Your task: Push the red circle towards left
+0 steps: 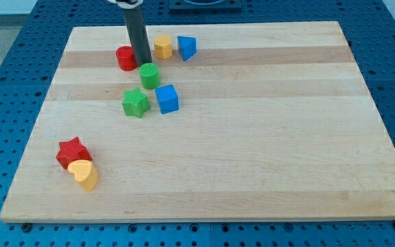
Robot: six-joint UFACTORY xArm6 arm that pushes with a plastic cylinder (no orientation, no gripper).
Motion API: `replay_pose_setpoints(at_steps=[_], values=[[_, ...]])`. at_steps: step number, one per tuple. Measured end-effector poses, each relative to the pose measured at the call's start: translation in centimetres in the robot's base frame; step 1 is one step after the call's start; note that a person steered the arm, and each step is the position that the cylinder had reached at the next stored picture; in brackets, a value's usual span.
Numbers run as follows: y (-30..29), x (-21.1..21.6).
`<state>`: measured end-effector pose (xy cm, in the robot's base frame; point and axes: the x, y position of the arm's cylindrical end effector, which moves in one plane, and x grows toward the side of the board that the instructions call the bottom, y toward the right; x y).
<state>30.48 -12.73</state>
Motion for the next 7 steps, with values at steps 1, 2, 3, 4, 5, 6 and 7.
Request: replay_pose_setpoints(at_steps=[1, 2, 3, 4, 5, 6, 7], values=[[0.0, -0.5], [-0.1, -1.3], [-1.2, -1.7], [-2.0, -1.7], [-2.6, -1.7], [-3.6, -1.7], [-4.8, -1.7]])
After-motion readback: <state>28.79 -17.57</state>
